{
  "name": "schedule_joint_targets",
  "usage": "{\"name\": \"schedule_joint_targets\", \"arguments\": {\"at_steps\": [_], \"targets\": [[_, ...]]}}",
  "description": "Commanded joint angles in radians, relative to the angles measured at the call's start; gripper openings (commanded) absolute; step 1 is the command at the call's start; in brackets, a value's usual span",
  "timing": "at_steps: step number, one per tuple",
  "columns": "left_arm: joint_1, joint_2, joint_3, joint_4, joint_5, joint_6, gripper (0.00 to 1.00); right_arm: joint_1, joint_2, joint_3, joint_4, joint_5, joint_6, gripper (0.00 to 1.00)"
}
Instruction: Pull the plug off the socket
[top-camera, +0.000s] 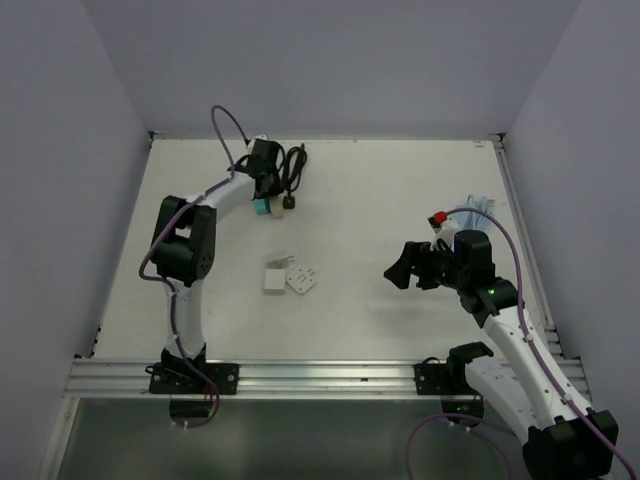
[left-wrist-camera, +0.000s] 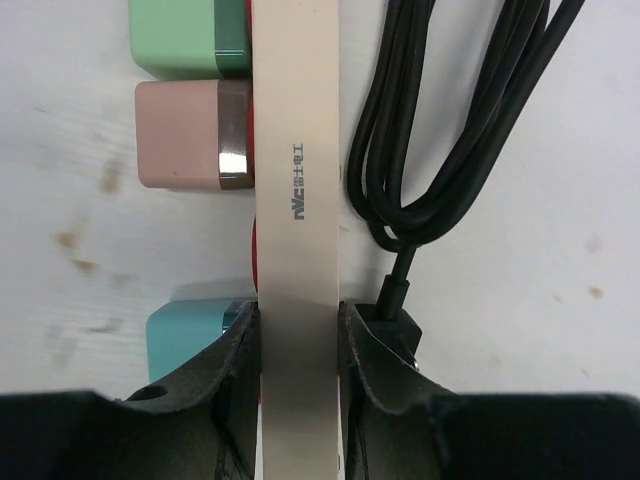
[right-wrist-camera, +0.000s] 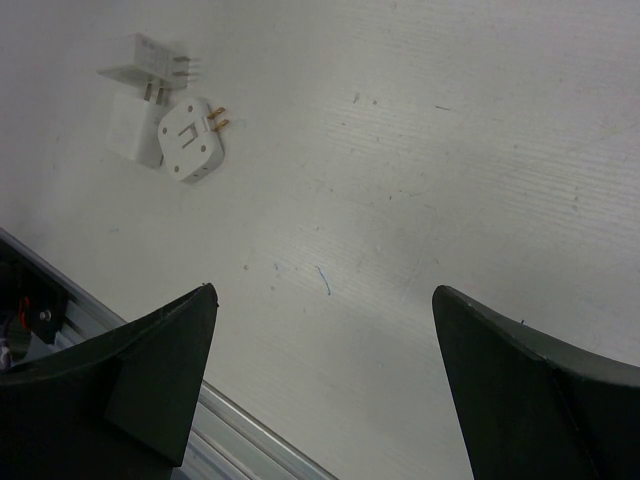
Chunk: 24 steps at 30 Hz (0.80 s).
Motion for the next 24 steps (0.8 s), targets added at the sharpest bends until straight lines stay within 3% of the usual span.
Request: {"name": "schedule_joint_targets", "arguments": {"at_steps": [1, 9, 16, 21, 24], "targets": [[-0.124, -0.082, -0.011, 0.039, 0.075, -0.100, 0.00, 0.004, 0.005, -0.001, 0.015, 0.019, -0.004, 0.93], [-0.354, -0.059, -0.002, 0.071, 0.071, -0.245, 0.09, 0.004, -0.010, -0.002, 0.012, 0.031, -0.004, 0.93], [-0.545, -0.053, -0.022, 0.080, 0.038, -0.309, 0.23, 0.006, -0.020, -0.002, 0.006, 0.039, -0.004, 0.93], [-0.625, -0.120, -0.117, 0.099, 0.007, -0.338, 0.32, 0.006, -0.027, -0.004, 0.001, 0.048, -0.003, 0.93], [-0.655, -0.154, -0.152, 0.102, 0.001, -0.345, 0.42, 0.004, -0.032, -0.006, 0.003, 0.053, -0.004, 0.93]]}}
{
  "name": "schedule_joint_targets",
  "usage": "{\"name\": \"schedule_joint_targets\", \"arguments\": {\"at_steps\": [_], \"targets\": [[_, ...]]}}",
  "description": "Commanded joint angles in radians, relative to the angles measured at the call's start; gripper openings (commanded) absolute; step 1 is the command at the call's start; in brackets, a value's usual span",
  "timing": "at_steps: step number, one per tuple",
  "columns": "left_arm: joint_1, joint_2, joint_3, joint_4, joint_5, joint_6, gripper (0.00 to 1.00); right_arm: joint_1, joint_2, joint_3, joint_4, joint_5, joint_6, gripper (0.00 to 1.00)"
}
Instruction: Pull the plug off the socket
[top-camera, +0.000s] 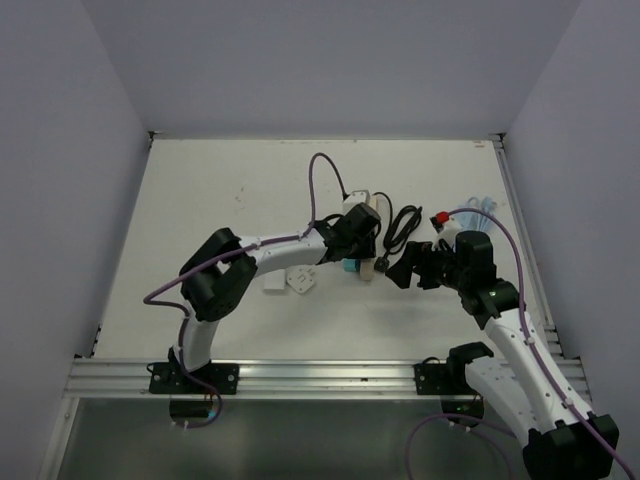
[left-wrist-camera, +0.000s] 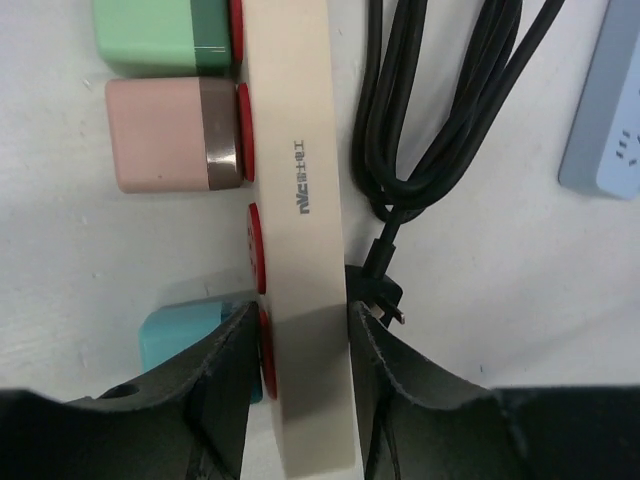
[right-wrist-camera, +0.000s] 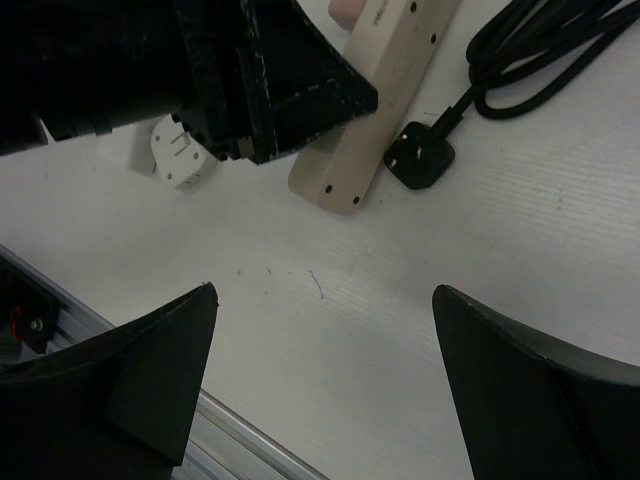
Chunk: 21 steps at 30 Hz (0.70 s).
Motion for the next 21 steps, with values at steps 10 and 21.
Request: {"name": "schedule_joint_targets", "arguments": {"at_steps": [10, 21], "targets": [[-0.034, -0.212, -0.037, 0.024, -0.022, -0.022, 0.85, 0.004, -0.022, 0.001, 0.005, 0.033, -0.004, 0.93], [0.174, -0.574, -0.199, -0.039, -0.015, 0.157, 1.00, 0.017, 0.105, 0.120, -0.059, 0.134, 0.016, 0.91]]}}
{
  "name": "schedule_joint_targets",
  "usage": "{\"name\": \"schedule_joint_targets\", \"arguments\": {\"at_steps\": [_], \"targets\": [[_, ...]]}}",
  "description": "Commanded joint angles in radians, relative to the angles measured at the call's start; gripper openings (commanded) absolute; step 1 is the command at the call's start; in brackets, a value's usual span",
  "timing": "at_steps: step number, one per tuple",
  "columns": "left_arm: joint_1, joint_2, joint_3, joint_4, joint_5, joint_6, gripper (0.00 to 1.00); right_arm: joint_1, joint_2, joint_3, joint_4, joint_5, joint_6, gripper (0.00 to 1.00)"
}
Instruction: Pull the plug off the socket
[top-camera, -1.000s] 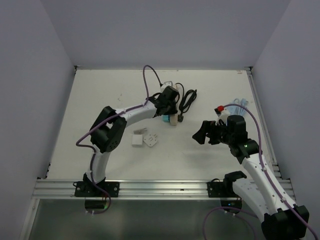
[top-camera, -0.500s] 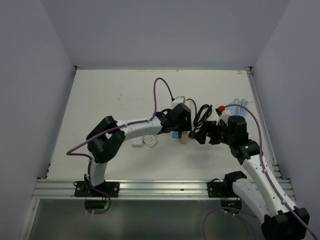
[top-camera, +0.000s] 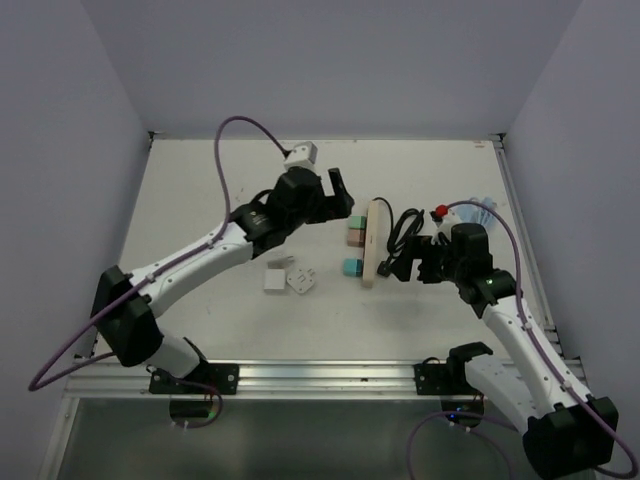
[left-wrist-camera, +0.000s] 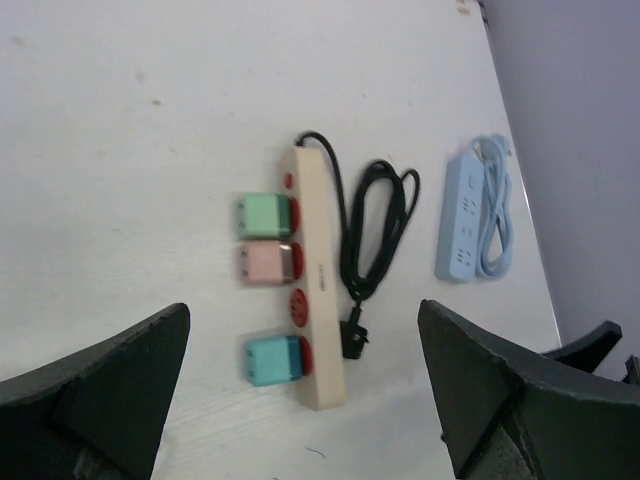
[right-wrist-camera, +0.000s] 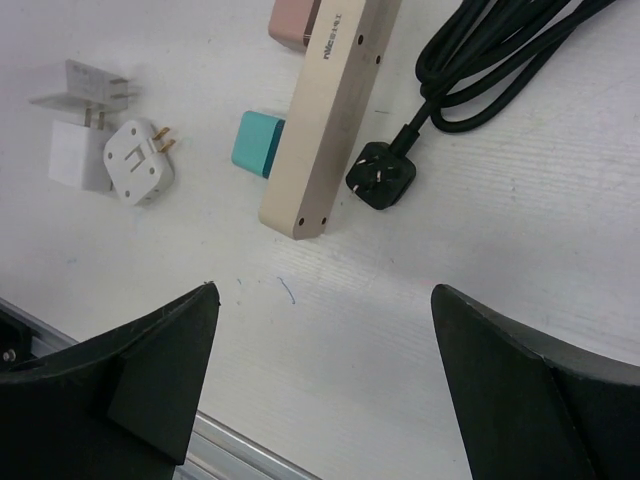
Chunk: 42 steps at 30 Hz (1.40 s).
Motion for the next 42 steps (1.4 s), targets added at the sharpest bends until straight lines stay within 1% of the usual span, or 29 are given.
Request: {"name": "schedule_joint_targets", "arguments": {"at_steps": [1, 3, 4, 5, 6, 7, 8, 9, 10, 12, 13, 14, 16, 17, 18, 20, 24, 26, 27, 31, 32, 34, 38, 42], "targets": [[0.162, -0.158, -0.112, -0.013, 0.021, 0.150, 1.00, 0.022, 0.070, 0.091, -0.039, 0.066, 0.024, 0.90], [0.223, -0.204, -0.137, -0.065, 0.021, 0.210, 1.00, 0.051, 0.107, 0.131, -0.044, 0.109, 0.039, 0.89], [0.281, -0.244, -0.157, -0.085, 0.013, 0.258, 1.00, 0.066, 0.148, 0.162, -0.052, 0.135, 0.044, 0.89], [0.308, -0.264, -0.169, -0.107, -0.008, 0.275, 0.99, 0.084, 0.176, 0.177, -0.055, 0.158, 0.053, 0.88], [0.352, -0.287, -0.184, -0.149, -0.027, 0.286, 1.00, 0.124, 0.199, 0.191, -0.058, 0.230, 0.074, 0.88], [0.369, -0.342, -0.232, -0.159, -0.057, 0.301, 1.00, 0.146, 0.251, 0.212, -0.050, 0.266, 0.085, 0.88], [0.381, -0.374, -0.262, -0.159, -0.070, 0.310, 1.00, 0.169, 0.277, 0.223, -0.044, 0.292, 0.097, 0.88], [0.398, -0.442, -0.328, -0.156, -0.085, 0.313, 1.00, 0.204, 0.306, 0.237, -0.043, 0.360, 0.116, 0.88], [0.403, -0.476, -0.362, -0.153, -0.102, 0.323, 1.00, 0.221, 0.343, 0.270, -0.047, 0.391, 0.123, 0.88], [0.411, -0.570, -0.462, -0.142, -0.149, 0.333, 1.00, 0.273, 0.449, 0.314, -0.069, 0.469, 0.146, 0.88], [0.411, -0.597, -0.491, -0.144, -0.169, 0.333, 1.00, 0.289, 0.481, 0.362, -0.076, 0.488, 0.153, 0.88], [0.411, -0.623, -0.519, -0.141, -0.188, 0.333, 1.00, 0.318, 0.548, 0.386, -0.085, 0.505, 0.166, 0.88], [0.411, -0.680, -0.574, -0.137, -0.194, 0.346, 1.00, 0.342, 0.598, 0.442, -0.101, 0.572, 0.186, 0.88], [0.411, -0.691, -0.582, -0.147, -0.194, 0.350, 1.00, 0.354, 0.643, 0.455, -0.101, 0.591, 0.208, 0.87], [0.411, -0.704, -0.583, -0.153, -0.197, 0.356, 1.00, 0.356, 0.662, 0.467, -0.092, 0.599, 0.214, 0.84], [0.411, -0.711, -0.585, -0.154, -0.212, 0.360, 1.00, 0.359, 0.708, 0.505, -0.089, 0.622, 0.238, 0.82], [0.412, -0.705, -0.574, -0.141, -0.205, 0.367, 1.00, 0.368, 0.846, 0.588, -0.124, 0.651, 0.260, 0.81], [0.412, -0.698, -0.570, -0.150, -0.214, 0.369, 1.00, 0.378, 0.874, 0.602, -0.110, 0.657, 0.274, 0.80], [0.412, -0.697, -0.573, -0.150, -0.211, 0.370, 1.00, 0.379, 0.885, 0.601, -0.096, 0.659, 0.280, 0.77], [0.414, -0.709, -0.579, -0.147, -0.190, 0.373, 1.00, 0.381, 0.964, 0.616, -0.107, 0.680, 0.301, 0.73], [0.414, -0.711, -0.579, -0.144, -0.189, 0.373, 1.00, 0.379, 0.972, 0.614, -0.109, 0.685, 0.307, 0.69], [0.414, -0.712, -0.579, -0.145, -0.185, 0.372, 1.00, 0.381, 0.986, 0.602, -0.095, 0.685, 0.309, 0.66], [0.414, -0.706, -0.580, -0.142, -0.171, 0.373, 1.00, 0.381, 1.010, 0.599, -0.086, 0.679, 0.308, 0.54], [0.417, -0.706, -0.580, -0.142, -0.171, 0.373, 1.00, 0.379, 1.026, 0.582, -0.057, 0.669, 0.311, 0.46]]}}
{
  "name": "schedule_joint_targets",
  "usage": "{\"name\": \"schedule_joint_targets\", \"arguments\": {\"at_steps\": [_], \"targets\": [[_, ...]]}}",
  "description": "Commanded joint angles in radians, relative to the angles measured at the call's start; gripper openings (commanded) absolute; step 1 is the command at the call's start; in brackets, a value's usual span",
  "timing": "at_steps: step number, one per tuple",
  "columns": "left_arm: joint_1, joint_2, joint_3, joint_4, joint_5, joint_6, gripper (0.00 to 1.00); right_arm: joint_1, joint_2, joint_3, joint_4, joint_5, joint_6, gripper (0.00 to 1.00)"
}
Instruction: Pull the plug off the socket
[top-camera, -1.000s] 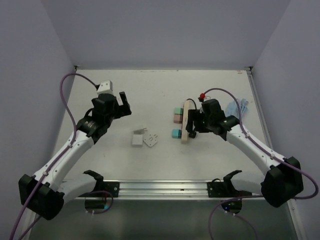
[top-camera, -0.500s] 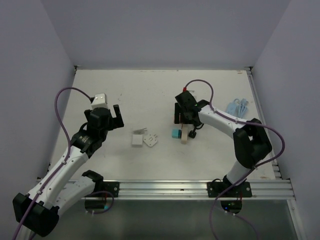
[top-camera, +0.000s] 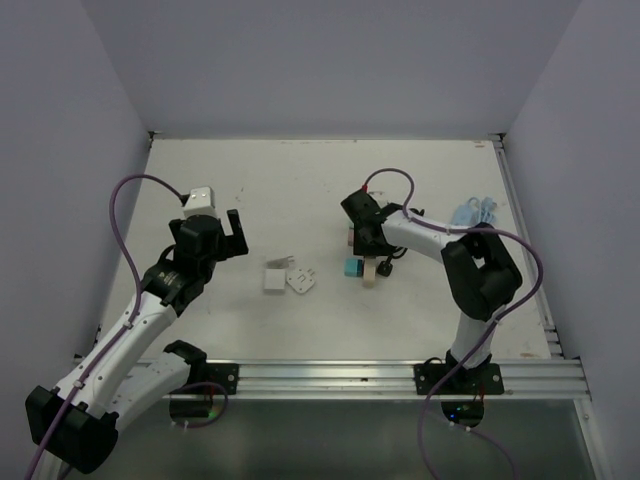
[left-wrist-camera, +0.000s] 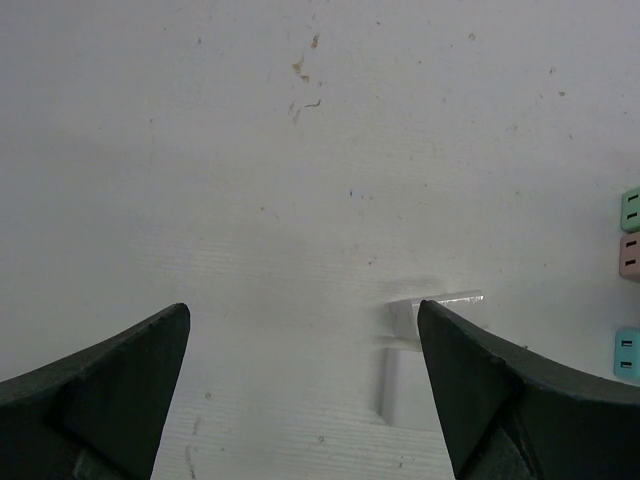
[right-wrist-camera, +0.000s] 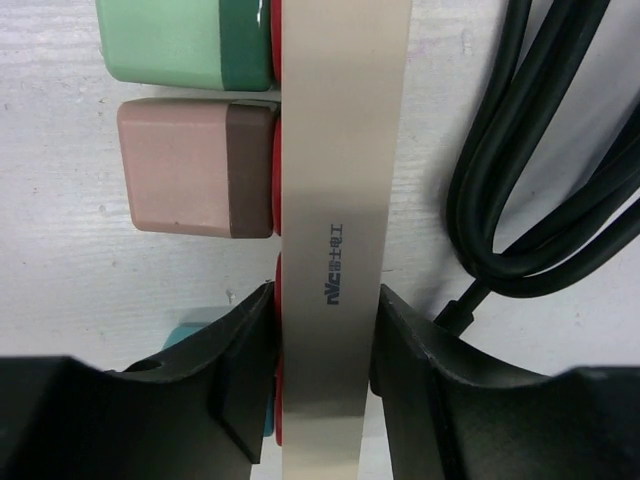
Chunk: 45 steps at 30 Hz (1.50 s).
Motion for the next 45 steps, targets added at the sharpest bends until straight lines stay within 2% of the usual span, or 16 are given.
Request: {"name": "schedule_joint_targets", "arguments": {"at_steps": [1, 4, 5, 8, 10, 15, 19, 22, 24, 28, 34, 38, 45], "targets": [[0.010, -0.008, 0.003, 0.022, 0.002, 0.025, 1.00, 0.002, 0.017, -0.004, 0.039, 0.016, 0.025, 0.44], [0.010, -0.006, 0.000, 0.025, 0.007, 0.026, 1.00, 0.000, 0.034, -0.021, 0.056, 0.005, 0.037, 0.36], [0.010, -0.004, -0.001, 0.028, 0.011, 0.025, 1.00, 0.000, 0.034, -0.030, 0.062, 0.003, 0.048, 0.26], [0.010, -0.003, -0.006, 0.049, 0.045, 0.031, 1.00, 0.000, -0.001, -0.080, 0.121, -0.033, 0.043, 0.05], [0.010, -0.006, -0.009, 0.072, 0.085, 0.031, 1.00, 0.000, -0.047, -0.117, 0.173, -0.057, 0.023, 0.00], [0.008, -0.001, -0.020, 0.106, 0.229, -0.046, 1.00, 0.000, -0.182, -0.246, 0.310, -0.183, -0.050, 0.00], [0.007, 0.046, -0.023, 0.109, 0.384, -0.121, 0.99, 0.000, -0.297, -0.363, 0.453, -0.317, -0.041, 0.00], [-0.005, 0.094, -0.017, 0.114, 0.479, -0.191, 0.99, 0.001, -0.318, -0.441, 0.558, -0.386, -0.020, 0.00], [-0.056, 0.115, -0.014, 0.118, 0.478, -0.256, 0.99, 0.000, -0.324, -0.485, 0.625, -0.409, -0.007, 0.00], [-0.224, 0.178, 0.011, 0.138, 0.433, -0.366, 1.00, 0.000, -0.328, -0.545, 0.716, -0.458, 0.031, 0.00], [-0.347, 0.307, -0.006, 0.230, 0.392, -0.506, 0.97, -0.009, -0.312, -0.614, 0.823, -0.479, 0.079, 0.00], [-0.390, 0.409, -0.004, 0.290, 0.395, -0.580, 0.95, -0.009, -0.307, -0.633, 0.835, -0.459, 0.071, 0.00], [-0.429, 0.560, 0.049, 0.367, 0.424, -0.620, 0.89, -0.009, -0.322, -0.645, 0.826, -0.442, 0.051, 0.00]]}}
